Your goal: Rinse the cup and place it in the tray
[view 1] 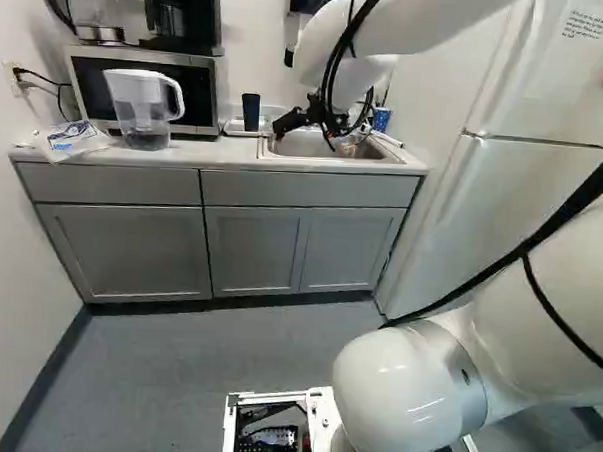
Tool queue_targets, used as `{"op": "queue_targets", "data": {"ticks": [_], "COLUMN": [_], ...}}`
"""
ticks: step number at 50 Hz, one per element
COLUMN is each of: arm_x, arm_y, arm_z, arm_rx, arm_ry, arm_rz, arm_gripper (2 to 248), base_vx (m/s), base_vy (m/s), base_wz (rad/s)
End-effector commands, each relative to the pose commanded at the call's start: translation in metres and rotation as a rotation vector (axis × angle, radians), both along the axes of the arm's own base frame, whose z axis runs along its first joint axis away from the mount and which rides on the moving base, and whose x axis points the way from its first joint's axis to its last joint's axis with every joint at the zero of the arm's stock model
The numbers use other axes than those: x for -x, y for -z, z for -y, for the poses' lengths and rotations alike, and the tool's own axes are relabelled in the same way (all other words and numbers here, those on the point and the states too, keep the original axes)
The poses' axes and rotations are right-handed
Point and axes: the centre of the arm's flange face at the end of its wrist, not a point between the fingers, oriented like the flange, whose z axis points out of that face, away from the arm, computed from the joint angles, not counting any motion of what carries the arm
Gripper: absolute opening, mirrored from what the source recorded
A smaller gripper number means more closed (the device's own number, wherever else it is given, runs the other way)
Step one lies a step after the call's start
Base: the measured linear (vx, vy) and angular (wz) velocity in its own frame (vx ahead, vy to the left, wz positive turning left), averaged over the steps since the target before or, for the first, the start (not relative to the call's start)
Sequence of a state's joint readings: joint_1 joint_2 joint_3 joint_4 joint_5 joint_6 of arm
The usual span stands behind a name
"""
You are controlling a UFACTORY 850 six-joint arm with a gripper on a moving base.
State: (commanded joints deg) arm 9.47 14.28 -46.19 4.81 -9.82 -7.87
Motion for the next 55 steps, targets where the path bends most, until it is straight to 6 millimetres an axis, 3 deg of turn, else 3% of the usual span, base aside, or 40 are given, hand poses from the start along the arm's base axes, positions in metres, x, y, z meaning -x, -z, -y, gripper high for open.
{"op": "queue_targets", "data": {"ticks": [28, 55], "arm_x": [0.015, 0.05], "arm_y": [0.067, 0.142], "arm_z": [0.02, 0.044], "arm_rx": [-0.012, -0.029], "arm_ry": [0.064, 0.127], "arm_rz": [0.084, 0.187], "arm_gripper": [247, 247], "base_vx": [0.0, 0.0], "base_vy": [0.0, 0.0], "base_wz": [0.0, 0.0]}}
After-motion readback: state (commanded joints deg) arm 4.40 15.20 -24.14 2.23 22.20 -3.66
